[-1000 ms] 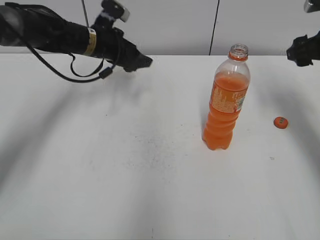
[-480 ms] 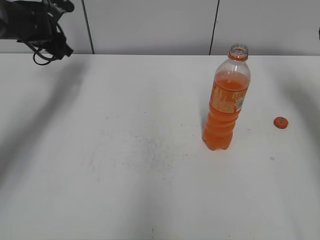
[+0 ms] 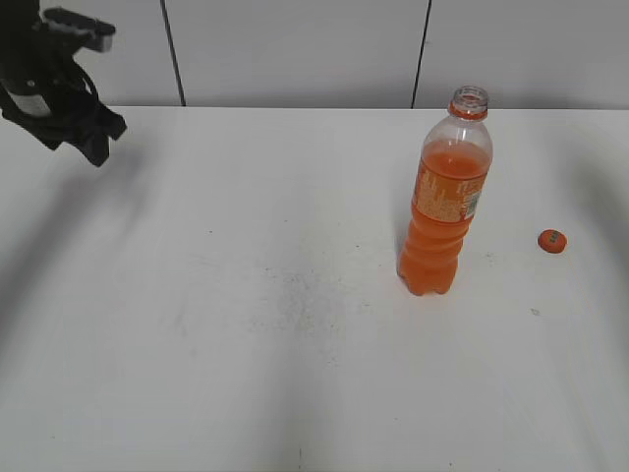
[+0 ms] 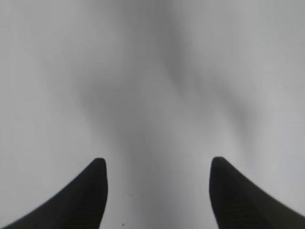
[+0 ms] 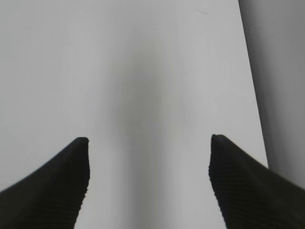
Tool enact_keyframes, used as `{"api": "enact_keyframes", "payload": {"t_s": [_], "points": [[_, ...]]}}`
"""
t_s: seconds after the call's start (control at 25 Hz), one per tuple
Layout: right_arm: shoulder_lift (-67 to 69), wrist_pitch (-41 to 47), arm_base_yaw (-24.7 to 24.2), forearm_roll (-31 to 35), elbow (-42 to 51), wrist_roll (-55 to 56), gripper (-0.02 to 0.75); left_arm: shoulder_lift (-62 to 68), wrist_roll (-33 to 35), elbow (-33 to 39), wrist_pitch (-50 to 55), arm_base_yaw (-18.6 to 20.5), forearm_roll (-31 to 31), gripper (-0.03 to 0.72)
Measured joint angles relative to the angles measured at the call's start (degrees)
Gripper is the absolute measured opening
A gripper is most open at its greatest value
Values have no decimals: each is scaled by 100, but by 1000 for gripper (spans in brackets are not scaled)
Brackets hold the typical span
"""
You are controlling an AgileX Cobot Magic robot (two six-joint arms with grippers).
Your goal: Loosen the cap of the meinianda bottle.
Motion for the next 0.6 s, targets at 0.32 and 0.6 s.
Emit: {"api": "enact_keyframes", "payload": {"t_s": [0.32,0.6], "points": [[-28,2414,0,344,-1617,-659,586,-1364,47,0,794,200,-205,522],[-895,2539,0,665,-1639,-889,586,-2544,-202,97,1296,463,-162,580]]}}
